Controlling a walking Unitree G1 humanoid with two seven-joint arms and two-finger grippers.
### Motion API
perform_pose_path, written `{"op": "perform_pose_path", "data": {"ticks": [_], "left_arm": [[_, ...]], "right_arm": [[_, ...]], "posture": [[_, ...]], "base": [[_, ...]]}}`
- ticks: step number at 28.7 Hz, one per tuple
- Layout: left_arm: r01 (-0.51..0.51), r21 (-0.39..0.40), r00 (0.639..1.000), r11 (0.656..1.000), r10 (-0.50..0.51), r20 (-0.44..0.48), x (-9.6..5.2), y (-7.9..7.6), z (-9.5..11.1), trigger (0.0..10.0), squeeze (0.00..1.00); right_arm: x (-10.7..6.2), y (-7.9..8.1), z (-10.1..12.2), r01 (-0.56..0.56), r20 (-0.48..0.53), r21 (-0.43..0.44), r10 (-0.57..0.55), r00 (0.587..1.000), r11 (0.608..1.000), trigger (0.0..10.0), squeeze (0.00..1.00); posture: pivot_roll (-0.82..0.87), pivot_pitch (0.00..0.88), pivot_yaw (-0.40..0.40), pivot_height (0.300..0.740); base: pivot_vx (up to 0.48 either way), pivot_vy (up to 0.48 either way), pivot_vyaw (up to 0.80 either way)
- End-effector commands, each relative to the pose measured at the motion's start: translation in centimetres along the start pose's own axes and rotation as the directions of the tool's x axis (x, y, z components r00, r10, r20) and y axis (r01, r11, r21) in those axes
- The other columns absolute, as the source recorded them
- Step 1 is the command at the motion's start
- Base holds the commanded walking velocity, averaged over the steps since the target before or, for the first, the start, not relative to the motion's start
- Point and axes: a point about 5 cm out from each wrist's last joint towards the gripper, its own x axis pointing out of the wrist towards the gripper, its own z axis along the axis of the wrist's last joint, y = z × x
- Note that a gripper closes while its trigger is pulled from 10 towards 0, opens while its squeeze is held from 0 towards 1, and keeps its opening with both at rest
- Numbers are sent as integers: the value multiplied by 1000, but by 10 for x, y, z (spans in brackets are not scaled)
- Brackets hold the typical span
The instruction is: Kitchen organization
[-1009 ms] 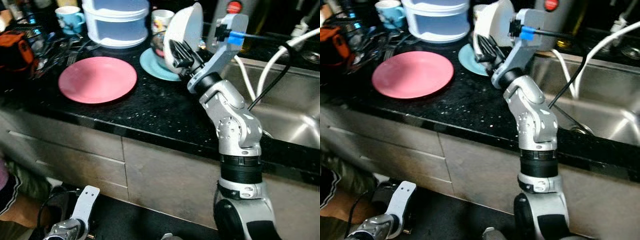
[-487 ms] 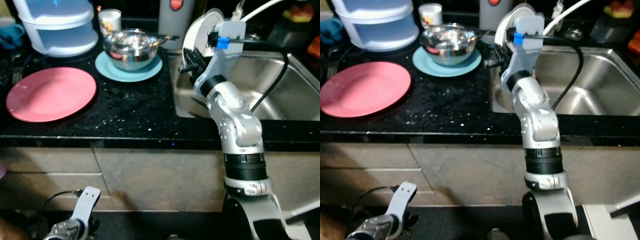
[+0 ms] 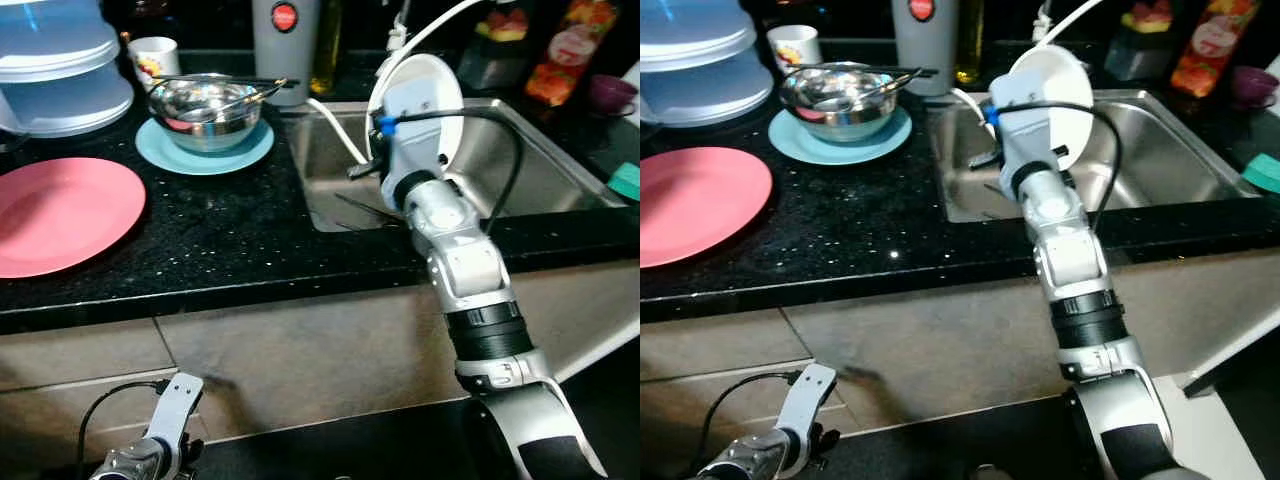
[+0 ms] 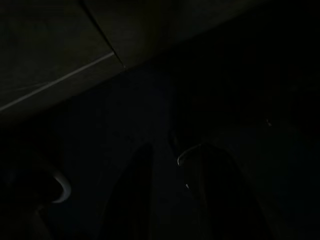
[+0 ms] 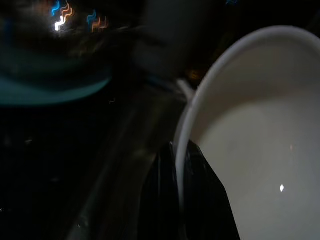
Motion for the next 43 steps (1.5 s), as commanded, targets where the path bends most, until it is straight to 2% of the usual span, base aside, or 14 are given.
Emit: {"op": "perform_pose_path", "data": {"ticks": [1, 15, 18, 19, 24, 26, 27, 35, 37, 38, 39, 40, 41, 43], "left_arm": [[12, 0, 999, 1000, -12, -31, 0, -3, -9, 10000, 0], [22, -22, 999, 1000, -23, -23, 1, -7, -13, 10000, 0], [29, -29, 999, 999, -30, -27, 0, -8, -18, 10000, 0], [35, -32, 999, 999, -36, -32, 0, -9, -21, 10000, 0], [40, -35, 999, 999, -41, -36, 0, -9, -23, 10000, 0], [42, -37, 998, 998, -43, -36, 0, -10, -23, 10000, 0], [42, -37, 998, 998, -43, -36, 0, -10, -24, 10000, 0], [42, -35, 998, 999, -43, -37, 0, -9, -22, 10000, 0], [40, -33, 998, 999, -41, -37, 0, -8, -21, 10000, 0], [38, -32, 999, 999, -39, -36, 0, -8, -21, 10000, 0], [37, -31, 999, 999, -38, -36, 0, -8, -20, 10000, 0], [37, -31, 999, 999, -38, -36, 0, -8, -20, 10000, 0], [36, -31, 999, 999, -37, -35, 0, -8, -20, 10000, 0], [32, -29, 999, 999, -33, -34, 0, -7, -19, 10000, 0]], "right_arm": [[5, 6, -3, -28, -9, -61, 28, 1000, 998, 10000, 0], [26, -4, -20, -28, -161, -246, -12, 987, 969, 10000, 0], [27, -19, -26, -28, -231, -302, -45, 972, 953, 10000, 0], [27, -33, -32, -50, -305, -357, -65, 950, 933, 10000, 0], [24, -47, -37, -61, -351, -400, -92, 932, 914, 10000, 0], [22, -52, -41, -54, -368, -393, -104, 924, 918, 10000, 522], [22, -53, -42, -48, -372, -390, -109, 922, 920, 10000, 1000], [22, -57, -41, -22, -361, -360, -118, 925, 933, 10000, 1000], [27, -56, -27, 23, -268, -283, -102, 958, 959, 10000, 1000], [29, -54, -18, 38, -207, -213, -83, 975, 976, 10000, 804], [31, -52, -9, 39, -144, -128, -58, 988, 991, 10000, 302], [31, -52, -9, 39, -144, -128, -58, 988, 991, 10000, 302], [32, -50, 0, 28, -72, -30, -30, 997, 999, 10000, 0], [31, -44, 15, -57, 81, 204, 41, 996, 977, 10000, 0]], "posture": [[38, 112, -13, 740], [68, 173, -46, 740], [63, 199, -50, 740], [59, 213, -50, 740], [59, 221, -49, 740], [59, 225, -50, 740], [59, 225, -50, 740], [64, 221, -39, 740], [64, 213, -34, 740], [64, 210, -33, 740], [62, 204, -30, 740], [62, 204, -30, 740], [62, 201, -29, 740], [58, 185, -17, 740]], "base": [[0, 0, 0], [0, 0, 0], [0, 0, 0], [0, 0, 0], [0, 0, 0], [0, 0, 0], [0, 0, 0], [0, 0, 0], [0, 0, 0], [0, 0, 0], [0, 0, 0], [0, 0, 0], [0, 0, 0], [0, 0, 0]]}}
